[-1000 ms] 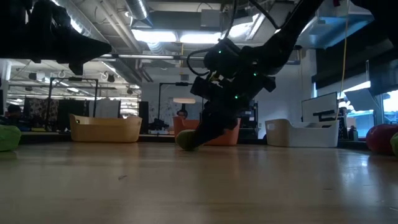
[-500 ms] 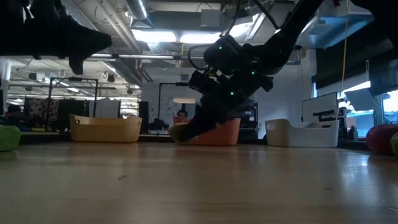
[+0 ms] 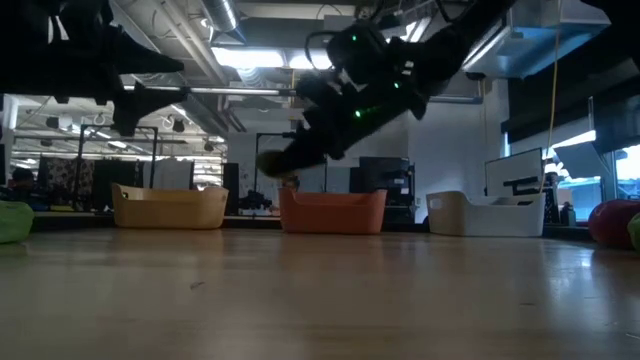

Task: Sort produce into baskets
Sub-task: Put the lime into the yellow bin

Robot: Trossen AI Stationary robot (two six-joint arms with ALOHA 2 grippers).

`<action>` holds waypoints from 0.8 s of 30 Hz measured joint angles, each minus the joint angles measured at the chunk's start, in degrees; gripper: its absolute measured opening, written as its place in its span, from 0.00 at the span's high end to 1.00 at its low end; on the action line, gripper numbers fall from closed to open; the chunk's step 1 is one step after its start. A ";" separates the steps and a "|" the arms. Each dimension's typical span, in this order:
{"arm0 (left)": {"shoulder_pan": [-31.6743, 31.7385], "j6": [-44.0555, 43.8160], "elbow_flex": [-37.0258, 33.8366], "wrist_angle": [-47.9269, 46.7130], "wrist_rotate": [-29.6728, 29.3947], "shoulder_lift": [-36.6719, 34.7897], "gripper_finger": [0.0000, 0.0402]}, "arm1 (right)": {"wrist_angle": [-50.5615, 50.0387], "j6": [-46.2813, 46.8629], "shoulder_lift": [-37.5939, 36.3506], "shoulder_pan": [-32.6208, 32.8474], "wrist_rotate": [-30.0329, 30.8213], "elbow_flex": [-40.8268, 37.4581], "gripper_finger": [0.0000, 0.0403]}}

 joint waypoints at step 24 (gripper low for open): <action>0.00 -13.06 2.70 8.90 -1.57 19.79 0.43 | -0.36 -4.68 -0.11 2.29 3.82 6.27 0.59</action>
